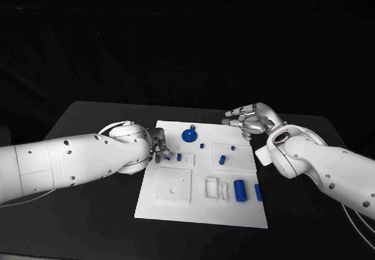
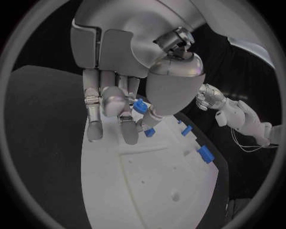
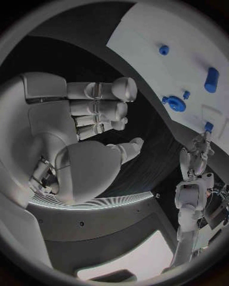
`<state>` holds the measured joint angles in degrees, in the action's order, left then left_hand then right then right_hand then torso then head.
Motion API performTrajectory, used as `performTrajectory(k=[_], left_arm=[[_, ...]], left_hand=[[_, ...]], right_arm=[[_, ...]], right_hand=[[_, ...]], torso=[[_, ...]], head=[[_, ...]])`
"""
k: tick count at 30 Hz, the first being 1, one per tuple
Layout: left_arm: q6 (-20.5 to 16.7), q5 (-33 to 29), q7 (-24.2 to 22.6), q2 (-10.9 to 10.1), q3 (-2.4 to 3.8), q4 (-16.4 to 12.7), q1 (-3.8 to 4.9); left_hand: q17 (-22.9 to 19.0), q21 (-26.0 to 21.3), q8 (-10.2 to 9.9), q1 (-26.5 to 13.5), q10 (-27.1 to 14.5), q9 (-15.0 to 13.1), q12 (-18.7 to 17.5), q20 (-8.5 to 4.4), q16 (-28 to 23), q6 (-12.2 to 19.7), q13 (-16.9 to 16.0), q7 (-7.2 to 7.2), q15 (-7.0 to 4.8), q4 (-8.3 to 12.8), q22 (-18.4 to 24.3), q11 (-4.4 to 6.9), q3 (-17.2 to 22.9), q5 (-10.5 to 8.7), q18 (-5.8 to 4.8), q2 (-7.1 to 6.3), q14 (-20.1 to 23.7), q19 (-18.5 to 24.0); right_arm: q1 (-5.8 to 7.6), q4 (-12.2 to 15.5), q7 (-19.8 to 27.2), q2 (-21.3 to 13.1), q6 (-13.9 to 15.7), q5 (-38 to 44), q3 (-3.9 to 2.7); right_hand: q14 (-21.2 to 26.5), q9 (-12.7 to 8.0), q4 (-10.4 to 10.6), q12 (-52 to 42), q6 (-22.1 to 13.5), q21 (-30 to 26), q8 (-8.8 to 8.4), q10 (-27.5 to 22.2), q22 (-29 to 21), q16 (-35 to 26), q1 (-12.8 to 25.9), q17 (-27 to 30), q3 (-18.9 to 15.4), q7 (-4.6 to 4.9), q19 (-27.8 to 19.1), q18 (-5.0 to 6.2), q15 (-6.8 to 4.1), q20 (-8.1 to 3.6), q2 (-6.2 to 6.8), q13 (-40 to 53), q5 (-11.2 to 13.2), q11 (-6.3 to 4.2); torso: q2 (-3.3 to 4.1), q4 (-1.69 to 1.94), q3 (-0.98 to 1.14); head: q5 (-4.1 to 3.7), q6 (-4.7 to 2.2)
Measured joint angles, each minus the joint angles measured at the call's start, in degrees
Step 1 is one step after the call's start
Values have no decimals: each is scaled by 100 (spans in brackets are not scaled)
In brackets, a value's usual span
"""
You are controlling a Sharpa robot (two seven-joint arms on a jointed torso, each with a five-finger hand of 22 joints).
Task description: Assemble the parts on the task board
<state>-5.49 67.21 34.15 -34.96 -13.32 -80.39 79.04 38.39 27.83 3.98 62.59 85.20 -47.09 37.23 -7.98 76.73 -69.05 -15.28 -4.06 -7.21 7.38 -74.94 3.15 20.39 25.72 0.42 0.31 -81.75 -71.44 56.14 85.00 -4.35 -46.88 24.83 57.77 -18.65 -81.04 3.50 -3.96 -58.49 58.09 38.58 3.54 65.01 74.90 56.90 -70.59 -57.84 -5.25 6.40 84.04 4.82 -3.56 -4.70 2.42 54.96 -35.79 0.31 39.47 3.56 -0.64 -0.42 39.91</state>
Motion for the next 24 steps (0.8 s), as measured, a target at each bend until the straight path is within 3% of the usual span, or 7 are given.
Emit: performTrajectory(k=[13,20,24], left_arm=[[140,176,3,8,7,-7,4],[220,203,-4,13,13,7,9],[254,203,-9,16,14,11,12]], left_hand=[[11,0,-5,-56,0,-49,21,0,22,0,16,0,8,0,0,0,0,39,0,56,7,0],[38,0,18,-204,0,-72,50,36,22,0,16,0,10,-55,1,0,56,-267,0,204,7,5],[51,0,19,-227,0,-77,70,42,45,0,16,0,18,-71,1,0,82,-335,-1,228,-1,-1]], right_arm=[[0,-2,1,2,0,-1,0],[0,-2,2,1,0,-1,0],[0,-3,2,1,-1,-1,0]], right_hand=[[0,0,0,0,-9,0,0,0,0,0,0,0,0,-9,0,0,0,0,0,0,0,0],[0,0,0,0,-9,0,0,0,0,0,0,0,0,-9,0,0,0,0,0,0,0,1],[0,0,0,0,-9,0,0,1,0,0,0,0,0,-9,0,-1,0,0,0,0,0,1]], torso=[[-3,1,-3],[-3,2,-2],[-3,1,-1]], head=[[17,3],[23,-3],[24,1]])
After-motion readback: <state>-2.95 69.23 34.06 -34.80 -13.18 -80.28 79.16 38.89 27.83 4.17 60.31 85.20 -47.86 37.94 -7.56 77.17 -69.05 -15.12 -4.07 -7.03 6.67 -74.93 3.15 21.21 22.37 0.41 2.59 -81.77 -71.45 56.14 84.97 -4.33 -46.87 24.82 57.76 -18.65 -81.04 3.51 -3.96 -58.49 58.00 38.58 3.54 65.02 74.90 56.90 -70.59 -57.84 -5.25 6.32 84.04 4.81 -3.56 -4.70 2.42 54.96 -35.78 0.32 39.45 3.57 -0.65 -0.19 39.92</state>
